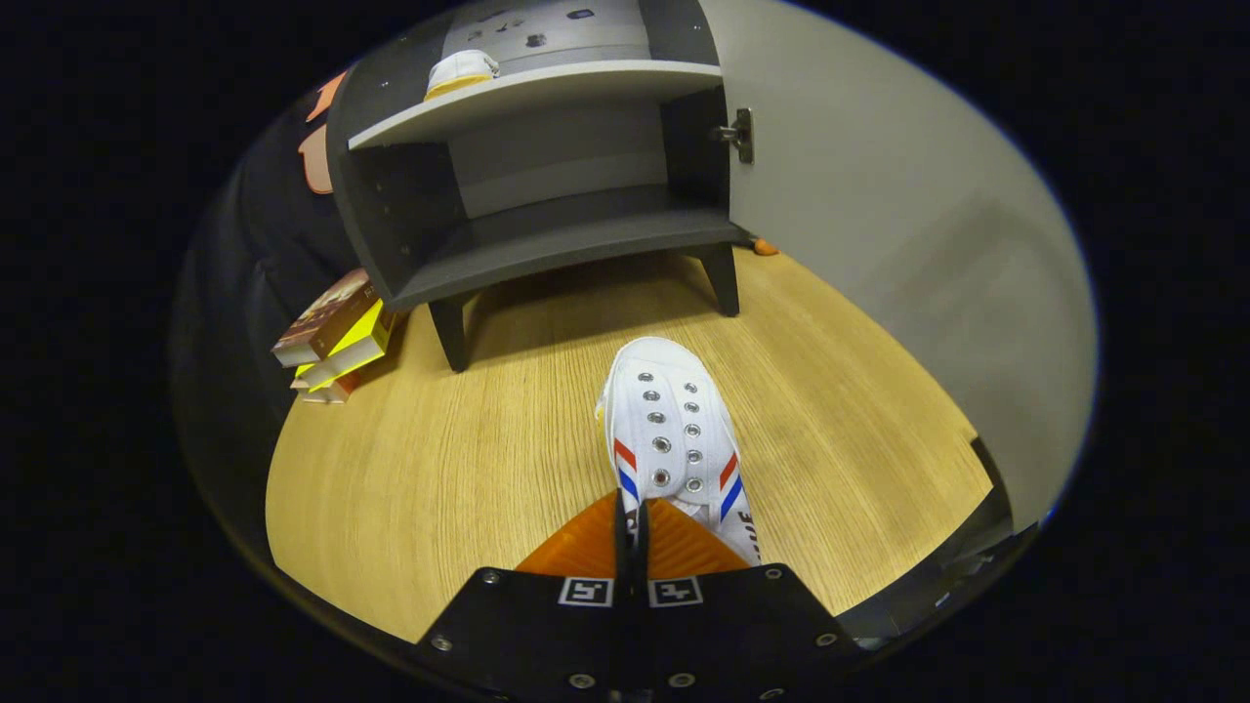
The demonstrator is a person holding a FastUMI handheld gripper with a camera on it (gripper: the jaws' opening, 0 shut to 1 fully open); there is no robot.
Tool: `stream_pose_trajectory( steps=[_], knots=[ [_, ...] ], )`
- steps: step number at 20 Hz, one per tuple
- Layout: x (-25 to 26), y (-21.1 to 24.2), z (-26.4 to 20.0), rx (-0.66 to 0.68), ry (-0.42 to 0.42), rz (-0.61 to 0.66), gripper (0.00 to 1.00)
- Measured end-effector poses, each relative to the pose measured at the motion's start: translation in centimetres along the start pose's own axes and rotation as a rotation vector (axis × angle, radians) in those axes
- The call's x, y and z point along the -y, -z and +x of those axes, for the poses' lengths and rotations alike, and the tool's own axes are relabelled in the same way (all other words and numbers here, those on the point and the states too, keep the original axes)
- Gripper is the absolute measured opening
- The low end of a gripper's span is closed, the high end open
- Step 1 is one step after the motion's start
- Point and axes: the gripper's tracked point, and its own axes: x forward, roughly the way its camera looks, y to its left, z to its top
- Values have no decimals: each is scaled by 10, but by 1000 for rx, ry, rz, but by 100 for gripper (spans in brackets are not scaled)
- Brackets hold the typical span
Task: Open the shoe cabinet door, grab the shoes and put them into the shoe cabinet, then close the shoe cabinet door.
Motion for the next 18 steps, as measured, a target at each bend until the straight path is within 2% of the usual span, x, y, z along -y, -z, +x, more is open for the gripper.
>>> stream_pose_trajectory(
  steps=[10,14,18],
  knots=[
    [-13,-145,-113,183,-55,-123,0],
    [-26,-194,-147,230,-82,-128,0],
    [-34,-246,-163,290,-64,-130,0]
  ],
)
